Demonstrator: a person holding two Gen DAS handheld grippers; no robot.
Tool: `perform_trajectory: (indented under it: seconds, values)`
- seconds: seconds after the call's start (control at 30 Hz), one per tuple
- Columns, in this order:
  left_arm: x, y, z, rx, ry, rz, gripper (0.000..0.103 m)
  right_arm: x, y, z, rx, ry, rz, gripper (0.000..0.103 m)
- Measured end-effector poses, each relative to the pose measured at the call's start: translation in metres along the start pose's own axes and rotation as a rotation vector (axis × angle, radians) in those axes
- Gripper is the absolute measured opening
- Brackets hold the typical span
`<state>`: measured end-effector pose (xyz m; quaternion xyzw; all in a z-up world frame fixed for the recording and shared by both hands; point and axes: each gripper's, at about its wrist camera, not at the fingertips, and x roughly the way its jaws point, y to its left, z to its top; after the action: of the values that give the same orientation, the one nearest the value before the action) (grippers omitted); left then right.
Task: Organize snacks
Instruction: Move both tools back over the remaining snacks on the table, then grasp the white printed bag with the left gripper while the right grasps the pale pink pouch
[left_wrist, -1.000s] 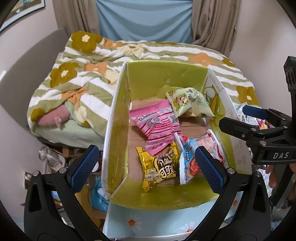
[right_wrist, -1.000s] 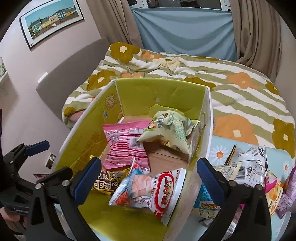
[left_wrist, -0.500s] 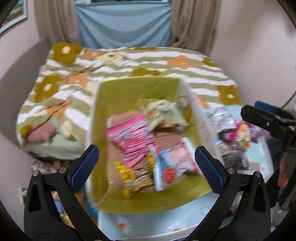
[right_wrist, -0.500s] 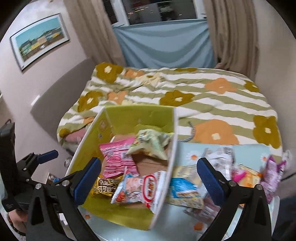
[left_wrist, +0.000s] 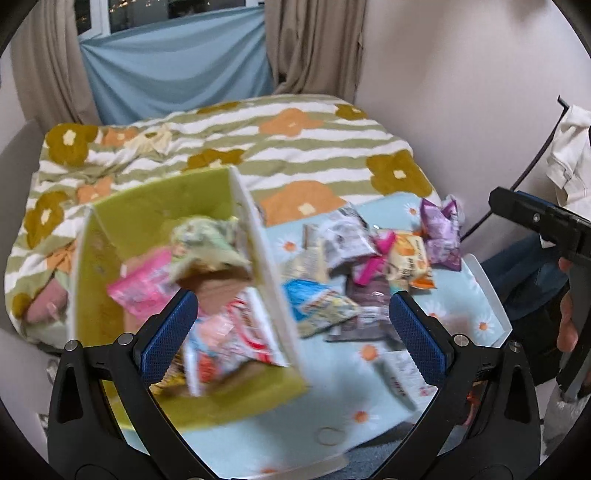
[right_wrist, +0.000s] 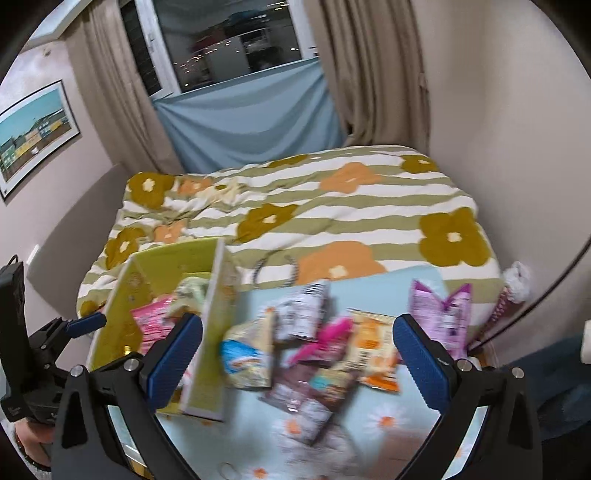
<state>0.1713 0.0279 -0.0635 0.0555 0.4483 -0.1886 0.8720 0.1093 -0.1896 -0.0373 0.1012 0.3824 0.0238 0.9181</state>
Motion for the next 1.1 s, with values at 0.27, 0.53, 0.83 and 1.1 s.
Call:
perform_trajectory:
  seconds: [0.27, 0.53, 0.83, 1.1]
  values:
    - [0.037, -0.077, -0.031, -0.039, 0.103, 0.005, 0.103, 0.002, -0.081, -0.027, 0.022, 0.071, 0.002, 0.103]
    - [0.089, -0.12, -0.074, -0.09, 0.207, 0.019, 0.103, 0.029, -0.132, -0.082, 0.054, 0.204, -0.031, 0.103]
    - [0.129, -0.138, -0.109, -0.115, 0.251, 0.006, 0.102, 0.056, -0.146, -0.143, 0.109, 0.315, -0.045, 0.103]
    - [0.146, -0.142, -0.125, -0.165, 0.268, -0.033, 0.081, 0.065, -0.142, -0.165, 0.122, 0.349, -0.025, 0.101]
